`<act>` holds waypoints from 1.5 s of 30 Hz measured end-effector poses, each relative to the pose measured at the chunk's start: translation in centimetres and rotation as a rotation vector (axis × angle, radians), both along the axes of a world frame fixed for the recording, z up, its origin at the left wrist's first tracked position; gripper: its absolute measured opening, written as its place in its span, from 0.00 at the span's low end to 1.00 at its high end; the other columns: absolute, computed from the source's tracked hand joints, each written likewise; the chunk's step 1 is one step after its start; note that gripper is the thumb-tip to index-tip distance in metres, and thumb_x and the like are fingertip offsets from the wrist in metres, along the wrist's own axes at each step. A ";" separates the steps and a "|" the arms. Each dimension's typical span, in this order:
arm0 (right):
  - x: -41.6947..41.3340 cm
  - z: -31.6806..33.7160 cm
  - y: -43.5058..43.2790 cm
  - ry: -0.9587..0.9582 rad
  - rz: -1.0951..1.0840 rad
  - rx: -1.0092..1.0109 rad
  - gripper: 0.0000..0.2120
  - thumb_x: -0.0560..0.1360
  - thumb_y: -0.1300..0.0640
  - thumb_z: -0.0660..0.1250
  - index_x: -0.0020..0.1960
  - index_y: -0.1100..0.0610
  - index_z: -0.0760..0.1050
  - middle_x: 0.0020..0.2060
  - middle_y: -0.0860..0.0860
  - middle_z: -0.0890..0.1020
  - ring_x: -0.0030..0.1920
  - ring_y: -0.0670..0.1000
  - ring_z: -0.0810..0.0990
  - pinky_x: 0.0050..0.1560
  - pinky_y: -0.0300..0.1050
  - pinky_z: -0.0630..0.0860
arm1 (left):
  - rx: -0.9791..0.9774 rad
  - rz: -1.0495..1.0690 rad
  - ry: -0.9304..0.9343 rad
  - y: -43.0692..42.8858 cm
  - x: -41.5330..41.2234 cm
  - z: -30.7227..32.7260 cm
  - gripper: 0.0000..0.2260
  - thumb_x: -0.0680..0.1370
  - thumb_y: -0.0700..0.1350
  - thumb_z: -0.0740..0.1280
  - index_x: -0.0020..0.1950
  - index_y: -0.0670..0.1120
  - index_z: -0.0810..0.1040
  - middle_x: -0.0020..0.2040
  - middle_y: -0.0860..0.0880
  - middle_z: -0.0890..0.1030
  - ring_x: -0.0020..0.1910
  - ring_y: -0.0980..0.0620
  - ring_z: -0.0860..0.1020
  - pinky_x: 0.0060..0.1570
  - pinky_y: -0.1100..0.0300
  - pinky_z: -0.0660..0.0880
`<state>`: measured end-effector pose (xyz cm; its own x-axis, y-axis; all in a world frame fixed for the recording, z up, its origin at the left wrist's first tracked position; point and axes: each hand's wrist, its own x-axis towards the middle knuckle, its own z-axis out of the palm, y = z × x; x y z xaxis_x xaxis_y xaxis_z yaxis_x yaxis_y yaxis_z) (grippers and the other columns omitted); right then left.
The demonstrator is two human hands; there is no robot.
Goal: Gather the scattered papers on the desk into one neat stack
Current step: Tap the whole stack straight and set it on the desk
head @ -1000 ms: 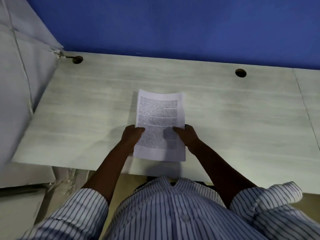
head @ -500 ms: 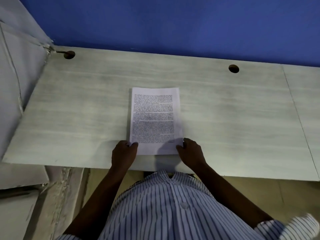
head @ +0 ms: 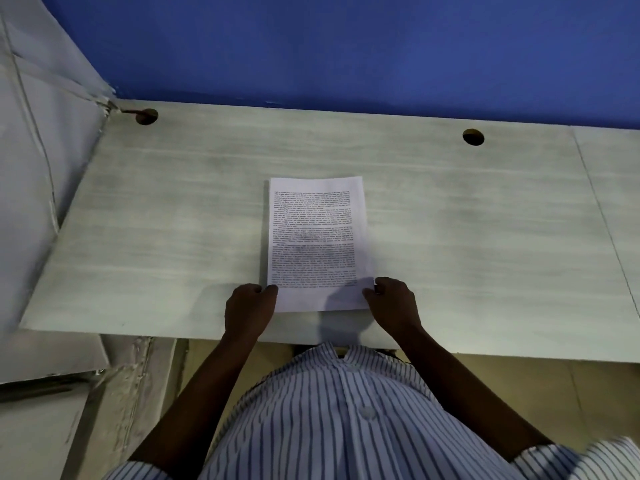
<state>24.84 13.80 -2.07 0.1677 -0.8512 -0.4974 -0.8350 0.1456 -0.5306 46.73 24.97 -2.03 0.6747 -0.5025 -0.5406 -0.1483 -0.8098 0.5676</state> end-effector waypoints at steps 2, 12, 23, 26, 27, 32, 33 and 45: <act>0.0 0.0 0.0 0.017 -0.016 0.013 0.11 0.77 0.55 0.66 0.39 0.59 0.76 0.34 0.49 0.79 0.42 0.55 0.78 0.34 0.42 0.66 | 0.013 -0.010 -0.006 0.0 0.2 0.1 0.19 0.77 0.51 0.66 0.31 0.41 0.74 0.31 0.46 0.77 0.32 0.49 0.75 0.31 0.60 0.66; 0.2 -0.4 -0.5 0.070 -0.022 0.019 0.14 0.77 0.53 0.67 0.34 0.54 0.71 0.32 0.48 0.77 0.41 0.56 0.78 0.32 0.40 0.65 | 0.059 -0.074 -0.028 -0.2 0.7 0.1 0.19 0.78 0.52 0.65 0.34 0.40 0.79 0.32 0.47 0.79 0.34 0.50 0.77 0.31 0.62 0.65; 2.3 -0.6 -3.5 0.063 0.114 0.034 0.28 0.77 0.48 0.69 0.70 0.62 0.68 0.64 0.59 0.76 0.64 0.58 0.75 0.61 0.47 0.71 | 0.122 -0.126 -0.030 -4.2 3.1 0.7 0.26 0.78 0.55 0.66 0.70 0.39 0.72 0.67 0.41 0.77 0.65 0.41 0.75 0.57 0.56 0.70; 4.7 0.1 -7.2 0.045 0.134 0.022 0.31 0.77 0.48 0.69 0.72 0.64 0.65 0.67 0.61 0.73 0.67 0.60 0.72 0.64 0.47 0.70 | 0.077 -0.154 -0.050 -8.2 4.5 1.5 0.27 0.79 0.54 0.66 0.72 0.39 0.69 0.68 0.40 0.76 0.66 0.41 0.75 0.60 0.54 0.72; 5.5 0.2 -8.6 0.044 0.133 0.011 0.31 0.76 0.48 0.69 0.71 0.64 0.65 0.67 0.61 0.73 0.67 0.60 0.73 0.63 0.48 0.71 | 0.068 -0.150 -0.057 -9.5 5.0 1.6 0.27 0.79 0.54 0.66 0.72 0.38 0.69 0.68 0.40 0.76 0.65 0.40 0.75 0.59 0.54 0.72; 8.6 0.3 -13.0 0.036 0.109 -0.023 0.25 0.75 0.49 0.69 0.64 0.65 0.70 0.62 0.61 0.77 0.62 0.61 0.76 0.56 0.49 0.74 | 0.017 -0.136 -0.075 -14.4 6.7 1.1 0.22 0.77 0.53 0.67 0.64 0.39 0.74 0.61 0.40 0.80 0.59 0.41 0.79 0.51 0.56 0.74; 9.0 0.2 -13.3 0.044 0.114 -0.014 0.26 0.75 0.48 0.69 0.66 0.64 0.69 0.63 0.61 0.77 0.63 0.60 0.76 0.58 0.49 0.75 | 0.019 -0.137 -0.078 -15.1 6.9 0.9 0.20 0.77 0.52 0.67 0.62 0.39 0.75 0.60 0.41 0.80 0.57 0.41 0.79 0.50 0.56 0.74; 13.8 -3.2 -14.5 0.112 0.672 -0.466 0.27 0.79 0.52 0.53 0.76 0.61 0.63 0.75 0.62 0.65 0.76 0.64 0.62 0.72 0.65 0.64 | -0.147 -0.819 -0.601 -19.3 4.2 -4.5 0.26 0.79 0.52 0.56 0.77 0.45 0.65 0.77 0.41 0.65 0.76 0.38 0.63 0.71 0.40 0.64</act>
